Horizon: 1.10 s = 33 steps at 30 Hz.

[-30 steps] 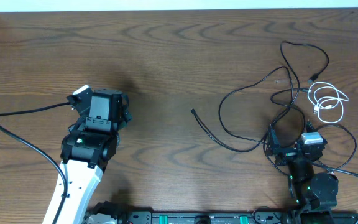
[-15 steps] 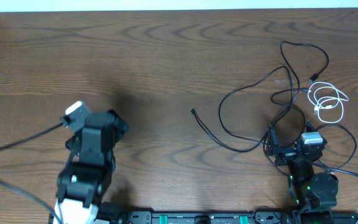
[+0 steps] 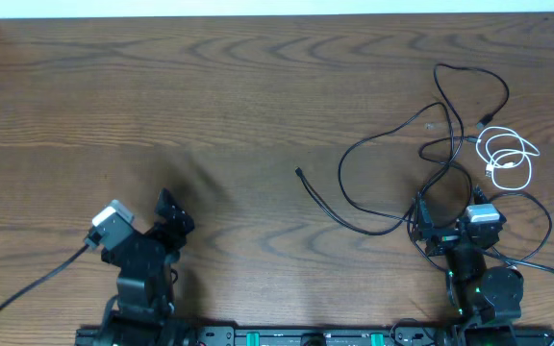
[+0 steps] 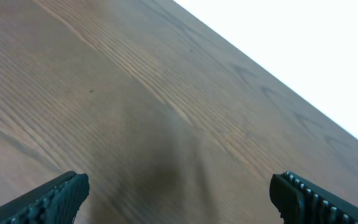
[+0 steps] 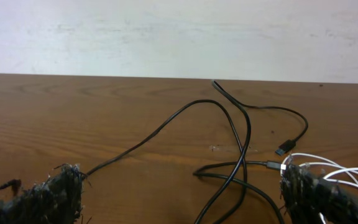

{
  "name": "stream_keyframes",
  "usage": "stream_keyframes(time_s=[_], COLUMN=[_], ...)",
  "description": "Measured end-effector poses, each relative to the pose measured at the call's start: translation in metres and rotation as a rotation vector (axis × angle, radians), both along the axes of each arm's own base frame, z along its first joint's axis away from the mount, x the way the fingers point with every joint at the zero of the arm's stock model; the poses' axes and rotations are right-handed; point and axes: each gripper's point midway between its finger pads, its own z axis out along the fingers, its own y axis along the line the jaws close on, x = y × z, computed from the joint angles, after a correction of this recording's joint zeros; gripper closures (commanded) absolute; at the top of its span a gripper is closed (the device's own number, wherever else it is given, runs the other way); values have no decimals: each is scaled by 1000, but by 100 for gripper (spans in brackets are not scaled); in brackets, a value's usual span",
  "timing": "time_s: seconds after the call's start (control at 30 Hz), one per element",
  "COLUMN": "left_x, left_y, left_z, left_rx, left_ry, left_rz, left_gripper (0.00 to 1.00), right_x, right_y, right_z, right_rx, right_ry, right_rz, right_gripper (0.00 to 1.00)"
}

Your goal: Untangle cables

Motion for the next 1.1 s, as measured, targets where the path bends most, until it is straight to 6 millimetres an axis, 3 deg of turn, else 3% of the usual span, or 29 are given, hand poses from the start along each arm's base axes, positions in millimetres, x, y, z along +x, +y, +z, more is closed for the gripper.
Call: stream_keyframes(time_s=[0.2, 0.53, 0.63, 0.77, 0.9, 1.1], left_x=[-5, -13, -10, -9, -12, -15], left_y=[1, 3, 2, 2, 3, 4], left_z=[1, 32, 48, 91, 119, 134], left_rx=[-17, -49, -64, -101, -126, -139], left_ry=[-84, -245, -318, -503, -627, -692], left_rz=[0, 0, 2, 4, 3, 4], left_gripper=[2, 2, 2, 2, 2, 2], right_x=[0, 0, 0, 0, 0, 0], right_y=[0, 0, 0, 0, 0, 0], right_z=[0, 0, 0, 0, 0, 0], right_rx=[0, 0, 0, 0, 0, 0], right_ry=[0, 0, 0, 2, 2, 2], right_rz=[0, 0, 0, 0, 0, 0], right_gripper=[1, 1, 1, 1, 1, 1])
